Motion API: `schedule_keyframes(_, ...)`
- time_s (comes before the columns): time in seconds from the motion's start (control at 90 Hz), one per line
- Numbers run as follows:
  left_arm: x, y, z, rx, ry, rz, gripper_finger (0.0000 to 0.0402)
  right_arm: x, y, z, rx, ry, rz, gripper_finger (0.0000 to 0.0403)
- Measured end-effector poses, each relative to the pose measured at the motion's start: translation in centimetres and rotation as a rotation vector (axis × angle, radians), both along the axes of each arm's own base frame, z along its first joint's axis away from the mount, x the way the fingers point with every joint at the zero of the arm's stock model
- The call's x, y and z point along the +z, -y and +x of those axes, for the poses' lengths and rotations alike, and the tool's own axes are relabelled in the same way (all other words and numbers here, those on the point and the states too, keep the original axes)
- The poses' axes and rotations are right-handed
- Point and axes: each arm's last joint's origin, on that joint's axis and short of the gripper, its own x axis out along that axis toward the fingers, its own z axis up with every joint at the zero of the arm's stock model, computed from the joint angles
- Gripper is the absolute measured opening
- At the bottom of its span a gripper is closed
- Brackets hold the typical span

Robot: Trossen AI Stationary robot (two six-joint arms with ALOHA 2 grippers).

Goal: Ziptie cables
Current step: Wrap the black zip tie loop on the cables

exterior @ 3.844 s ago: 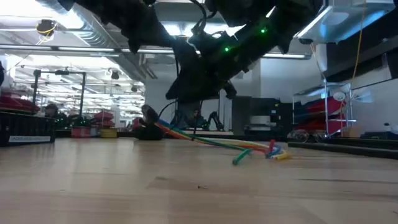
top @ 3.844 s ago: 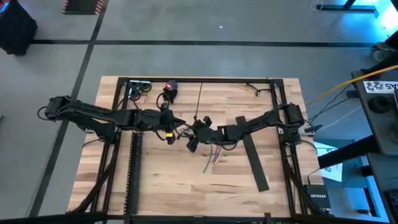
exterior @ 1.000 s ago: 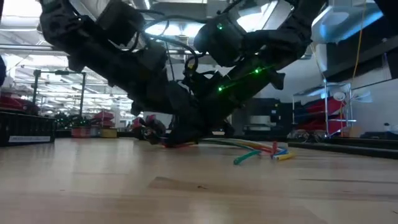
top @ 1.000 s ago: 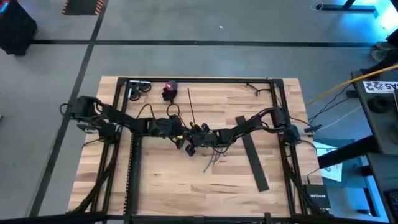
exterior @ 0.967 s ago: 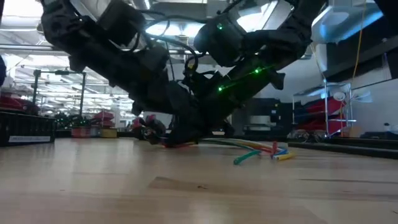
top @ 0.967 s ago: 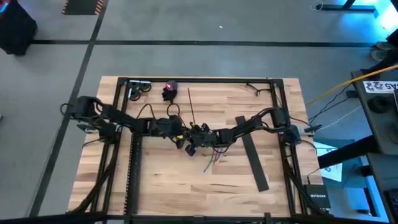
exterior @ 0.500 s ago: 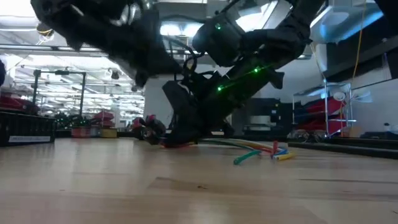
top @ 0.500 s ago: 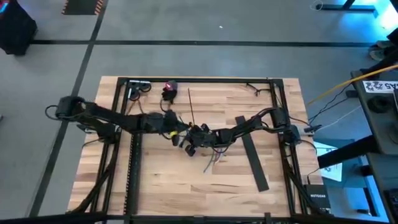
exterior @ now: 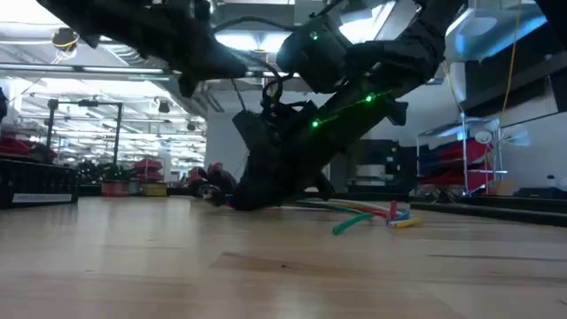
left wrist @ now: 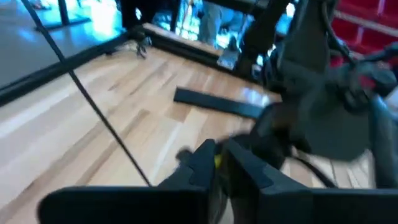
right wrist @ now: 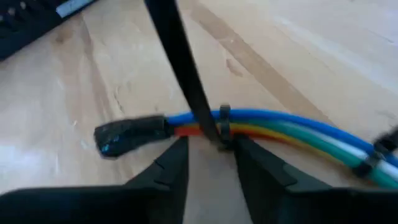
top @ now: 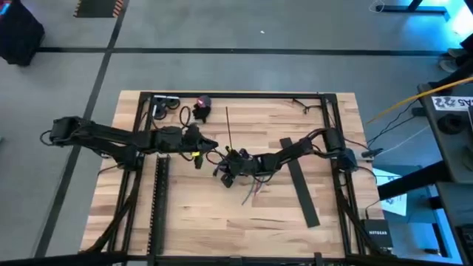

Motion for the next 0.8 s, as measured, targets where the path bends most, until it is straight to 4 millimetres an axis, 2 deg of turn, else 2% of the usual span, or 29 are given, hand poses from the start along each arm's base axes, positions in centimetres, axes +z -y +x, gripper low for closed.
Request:
schedule_keyframes(0.189,0.3,0.0,-2.3,-0.003,-0.115,0.012,0.0099,4.1,0.1,-1.7,0.064,-0.095,-0.017,0.0191)
schedule_keyframes(0.289,0.0,0.1,-3.4,-0.003,-0.193,-0.001,0.0115,5.7,0.3,-3.2,0.066,-0.177,-0.031,0.0194)
schedule_keyframes(0.433,-0.9,0.6,-3.9,-0.011,-0.266,-0.031,0.0125,8.3,0.4,-4.0,0.098,-0.155,-0.075,0.0193)
schedule_keyframes(0.611,-2.1,0.9,-2.7,-0.045,-0.252,0.009,0.0121,8.3,0.4,-3.8,0.138,-0.148,-0.141,0.0193)
schedule_keyframes(0.8,-4.3,1.2,-0.2,-0.102,-0.286,0.048,0.012,7.7,0.6,-4.1,0.141,-0.211,-0.178,0.0193)
